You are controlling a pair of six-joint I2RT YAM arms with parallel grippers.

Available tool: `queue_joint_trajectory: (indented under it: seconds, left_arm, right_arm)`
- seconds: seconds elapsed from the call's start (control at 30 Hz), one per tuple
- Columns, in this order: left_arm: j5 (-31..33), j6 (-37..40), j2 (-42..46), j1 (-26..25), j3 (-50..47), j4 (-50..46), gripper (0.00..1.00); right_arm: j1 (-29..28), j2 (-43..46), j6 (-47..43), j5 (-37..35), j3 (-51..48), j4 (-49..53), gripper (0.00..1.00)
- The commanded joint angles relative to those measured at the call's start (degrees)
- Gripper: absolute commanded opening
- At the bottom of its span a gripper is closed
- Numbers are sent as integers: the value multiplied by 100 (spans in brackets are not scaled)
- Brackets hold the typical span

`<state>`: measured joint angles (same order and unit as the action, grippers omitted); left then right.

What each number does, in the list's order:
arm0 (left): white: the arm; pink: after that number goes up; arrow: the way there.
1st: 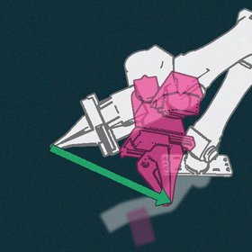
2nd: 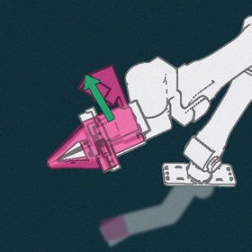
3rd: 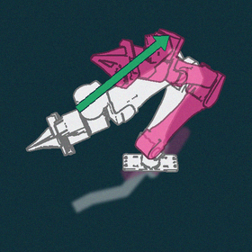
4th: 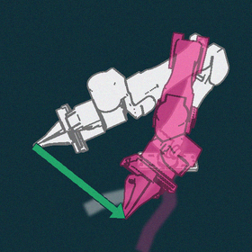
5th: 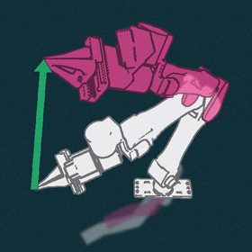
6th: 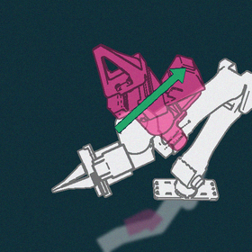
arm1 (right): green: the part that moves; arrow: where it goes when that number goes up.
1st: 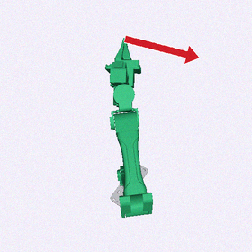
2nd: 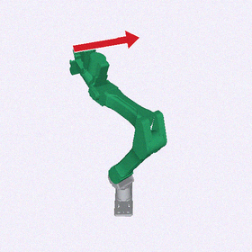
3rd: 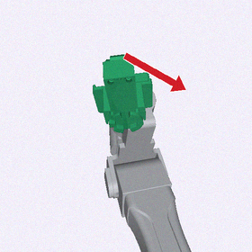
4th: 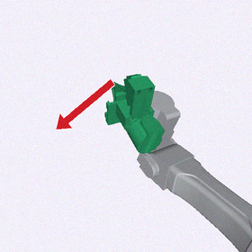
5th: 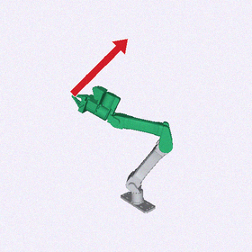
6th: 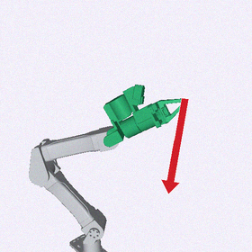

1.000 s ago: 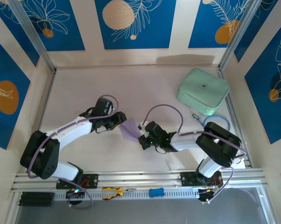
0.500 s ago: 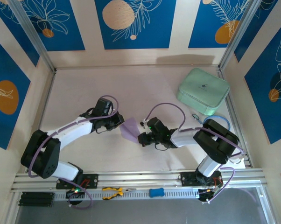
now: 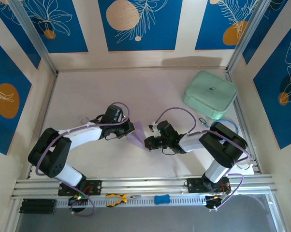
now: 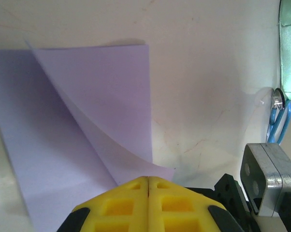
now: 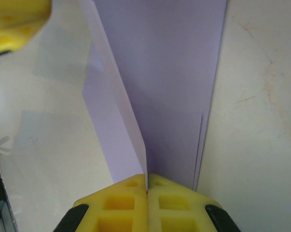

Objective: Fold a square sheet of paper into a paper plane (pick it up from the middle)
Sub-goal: Fourth fold the wing at the center of the table.

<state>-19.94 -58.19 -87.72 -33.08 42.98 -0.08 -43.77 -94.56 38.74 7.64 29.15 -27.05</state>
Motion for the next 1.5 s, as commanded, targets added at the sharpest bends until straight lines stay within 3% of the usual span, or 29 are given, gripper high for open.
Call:
queue_joint_trajectory:
  seconds: [0.0, 0.5, 1.47]
  left_arm:
    - [-141, -69, -176, -132, 24, 246, 0]
    - [-115, -97, -725, -307, 167, 581, 1]
    - [-183, -42, -1038, -339, 285, 646, 2]
  right_arm:
    - [65, -148, 208, 271, -102, -79, 2]
    - [215, -253, 429, 539, -140, -91, 3]
    - [223, -119, 501, 695, 204, 529, 15]
